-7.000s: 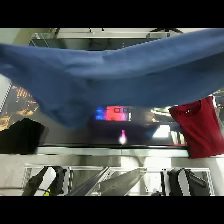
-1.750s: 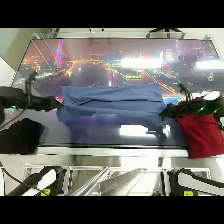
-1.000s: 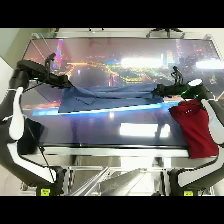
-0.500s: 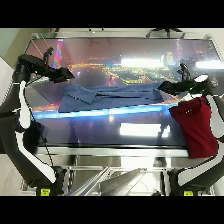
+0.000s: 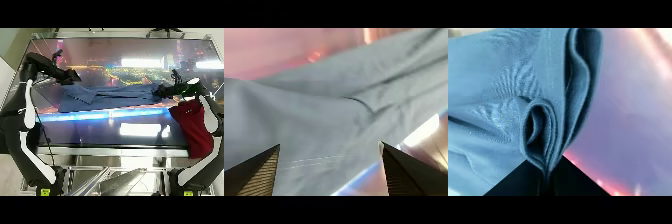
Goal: Fold the shirts.
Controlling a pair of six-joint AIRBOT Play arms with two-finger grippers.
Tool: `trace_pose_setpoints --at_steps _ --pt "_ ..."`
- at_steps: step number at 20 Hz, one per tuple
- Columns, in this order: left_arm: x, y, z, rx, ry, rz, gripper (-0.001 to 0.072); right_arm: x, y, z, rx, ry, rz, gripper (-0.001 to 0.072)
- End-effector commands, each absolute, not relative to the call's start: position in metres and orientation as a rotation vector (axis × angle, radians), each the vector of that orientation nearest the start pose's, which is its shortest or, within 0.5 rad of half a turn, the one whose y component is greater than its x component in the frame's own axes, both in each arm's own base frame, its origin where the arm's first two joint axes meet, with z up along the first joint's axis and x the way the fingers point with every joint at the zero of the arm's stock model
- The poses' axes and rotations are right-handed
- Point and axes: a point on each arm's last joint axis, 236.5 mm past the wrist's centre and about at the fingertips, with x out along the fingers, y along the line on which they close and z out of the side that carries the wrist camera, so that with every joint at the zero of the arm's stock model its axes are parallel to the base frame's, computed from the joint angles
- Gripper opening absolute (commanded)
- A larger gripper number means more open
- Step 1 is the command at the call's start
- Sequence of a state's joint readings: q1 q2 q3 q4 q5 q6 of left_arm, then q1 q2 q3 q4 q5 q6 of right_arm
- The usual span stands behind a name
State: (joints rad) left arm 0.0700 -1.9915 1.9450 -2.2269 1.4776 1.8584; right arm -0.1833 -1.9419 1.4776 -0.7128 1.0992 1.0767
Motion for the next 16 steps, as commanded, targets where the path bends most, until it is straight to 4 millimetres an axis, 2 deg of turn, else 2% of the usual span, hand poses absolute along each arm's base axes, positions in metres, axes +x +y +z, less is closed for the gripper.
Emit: trace_pose_setpoints --at_steps 1,2,3,5,7,9,11,13,15,16 --pt "0.493 -0.157 -0.030 -0.322 1.388 -0.670 0.0390 0.505 0.089 -0.071 0.673 1.203 0.564 0.0022" --pt "0.490 -0.175 -0.035 -0.305 1.387 -0.687 0.0095 0.506 0.092 -0.052 0.661 1.188 0.599 0.0022" --pt "0.488 -0.195 -0.041 -0.287 1.375 -0.699 0.0014 0.507 0.096 -0.023 0.652 1.162 0.641 0.0022" --pt "0.482 -0.241 -0.053 -0.246 1.351 -0.730 0.0014 0.505 0.110 0.053 0.650 1.076 0.744 0.0022" --pt "0.468 -0.291 -0.067 -0.202 1.361 -0.783 0.0013 0.497 0.118 0.121 0.634 0.996 0.810 0.0022" --pt "0.457 -0.342 -0.078 -0.153 1.346 -0.844 0.0014 0.481 0.123 0.164 0.610 0.978 0.840 0.0023" --pt "0.450 -0.384 -0.088 -0.124 1.329 -0.891 0.0014 0.463 0.131 0.188 0.590 0.978 0.877 0.0022" --pt "0.451 -0.411 -0.099 -0.110 1.295 -0.913 0.0013 0.455 0.139 0.193 0.594 0.999 0.889 0.0023" --pt "0.455 -0.416 -0.098 -0.118 1.268 -0.906 0.0013 0.450 0.149 0.191 0.587 1.021 0.910 0.0023" --pt "0.452 -0.411 -0.088 -0.117 1.280 -0.914 0.0013 0.449 0.153 0.190 0.581 1.026 0.917 0.0023"
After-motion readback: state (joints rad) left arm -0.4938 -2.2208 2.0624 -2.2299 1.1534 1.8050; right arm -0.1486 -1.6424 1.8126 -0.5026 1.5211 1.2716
